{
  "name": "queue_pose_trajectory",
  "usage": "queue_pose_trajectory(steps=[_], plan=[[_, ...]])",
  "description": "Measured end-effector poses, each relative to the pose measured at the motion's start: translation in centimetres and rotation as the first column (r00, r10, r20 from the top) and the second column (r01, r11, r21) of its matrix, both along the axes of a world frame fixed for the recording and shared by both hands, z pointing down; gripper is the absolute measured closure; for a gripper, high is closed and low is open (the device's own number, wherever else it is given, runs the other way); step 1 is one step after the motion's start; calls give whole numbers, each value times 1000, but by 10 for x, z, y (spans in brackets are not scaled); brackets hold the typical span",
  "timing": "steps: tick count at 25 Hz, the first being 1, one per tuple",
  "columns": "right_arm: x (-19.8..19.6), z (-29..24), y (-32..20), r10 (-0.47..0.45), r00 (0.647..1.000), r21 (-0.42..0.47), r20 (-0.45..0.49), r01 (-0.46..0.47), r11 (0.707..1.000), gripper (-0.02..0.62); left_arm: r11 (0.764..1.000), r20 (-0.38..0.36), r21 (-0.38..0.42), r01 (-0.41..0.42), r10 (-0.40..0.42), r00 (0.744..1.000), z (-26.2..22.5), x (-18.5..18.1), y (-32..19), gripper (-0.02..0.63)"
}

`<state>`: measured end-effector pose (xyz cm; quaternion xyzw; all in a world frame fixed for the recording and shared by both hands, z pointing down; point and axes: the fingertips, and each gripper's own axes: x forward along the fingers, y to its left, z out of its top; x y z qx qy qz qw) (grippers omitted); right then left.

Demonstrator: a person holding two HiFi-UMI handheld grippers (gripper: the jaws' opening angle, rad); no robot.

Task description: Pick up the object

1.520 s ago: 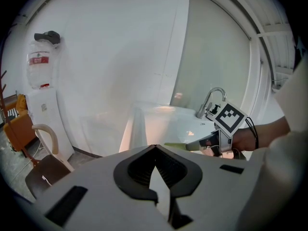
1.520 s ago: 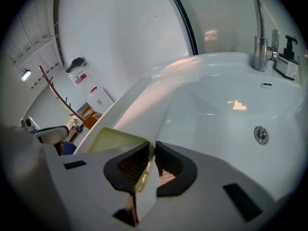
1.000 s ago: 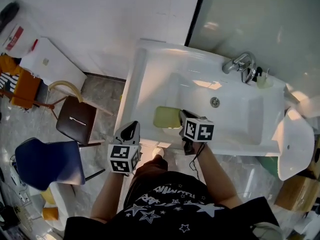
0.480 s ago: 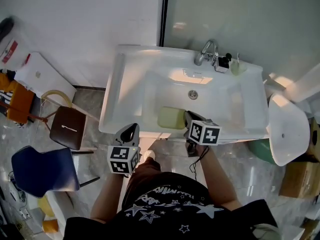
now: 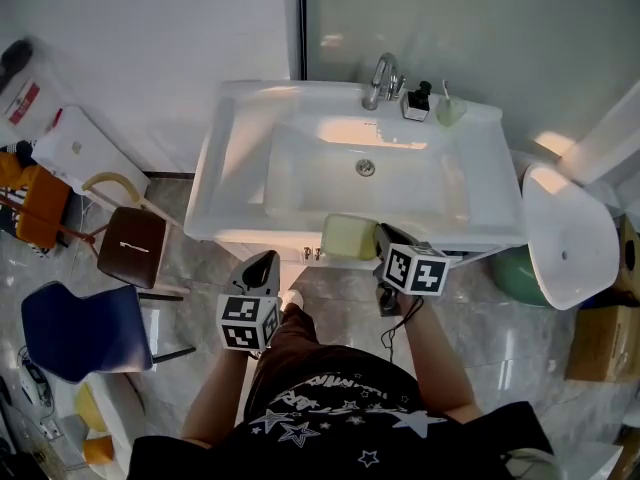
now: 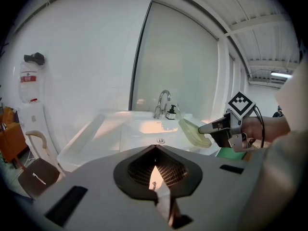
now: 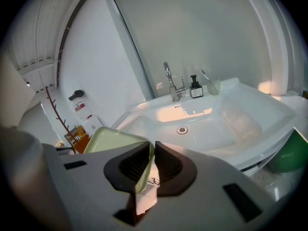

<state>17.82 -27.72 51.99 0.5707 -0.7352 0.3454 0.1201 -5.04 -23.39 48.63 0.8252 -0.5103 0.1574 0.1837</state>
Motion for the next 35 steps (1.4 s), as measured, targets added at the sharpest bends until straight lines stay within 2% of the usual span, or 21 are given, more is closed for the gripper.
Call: queue_pose_trajectory(steps=[11,20,25,35], plan=[[45,6,101,19,1000,11,12,-19,1000,551,1000,27,5,0,0,1000,1,33,105,589],[57,15,172,-7,1000,12,25,6,1000,551,1000,46,-8,28,-28,999,0,38,188,589],[52,17,190,-12,999,17,41,11,1000,551,998,36,1,66,-66,997,0,26,212,589],[26,4,215,29,999,14,12,-29,999,552,1000,6,-19,12,-12,1000,-3,0,231,589]])
